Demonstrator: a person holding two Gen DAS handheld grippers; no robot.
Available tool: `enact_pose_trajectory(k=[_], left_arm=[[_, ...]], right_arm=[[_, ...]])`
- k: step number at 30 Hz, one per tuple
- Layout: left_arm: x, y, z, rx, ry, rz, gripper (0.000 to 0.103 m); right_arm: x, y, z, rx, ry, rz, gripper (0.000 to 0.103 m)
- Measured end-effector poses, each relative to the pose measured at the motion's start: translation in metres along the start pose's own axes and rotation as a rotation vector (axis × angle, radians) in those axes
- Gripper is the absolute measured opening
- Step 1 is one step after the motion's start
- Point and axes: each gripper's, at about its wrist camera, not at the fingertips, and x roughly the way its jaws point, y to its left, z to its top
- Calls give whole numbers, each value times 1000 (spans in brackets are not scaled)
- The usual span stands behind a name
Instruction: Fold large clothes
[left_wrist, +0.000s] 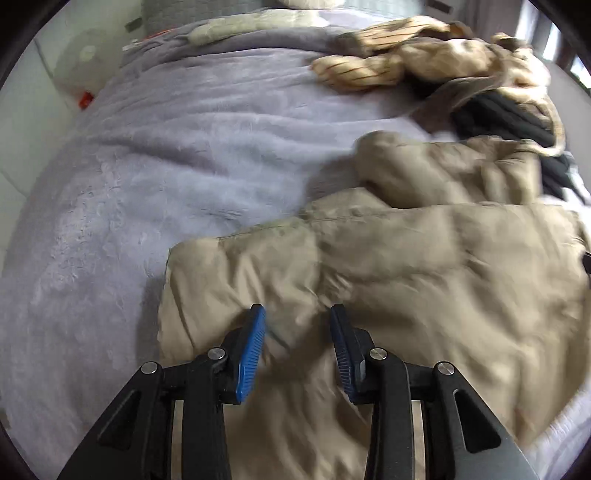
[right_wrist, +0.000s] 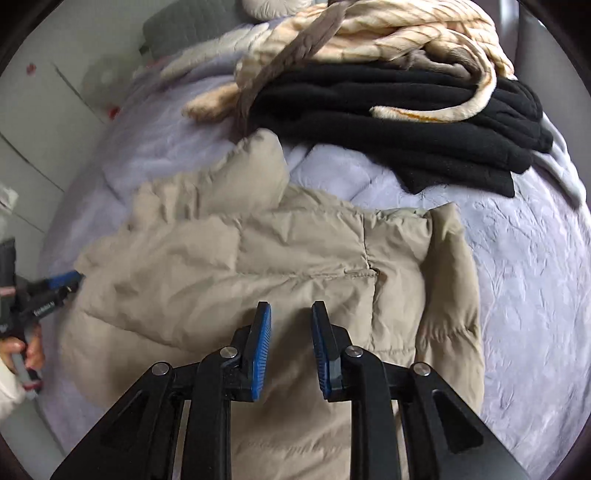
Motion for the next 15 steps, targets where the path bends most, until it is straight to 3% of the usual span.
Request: enact_pose_trajectory(k=[2,5,9,15], left_arm=[[14,9,5,-66,-17,4,38],[32,17,12,-134,-24,-9,39],[52,15,16,-130,-51,22,45],[67,14,21,-155,-50,26,46]], right_arm=[[10,-20,4,59,-15,-73,19],[17,-67,13,187,-34,-170,19],[41,-109,11,355,6,-105,16],[67,-114,13,360,-2,-126,16]])
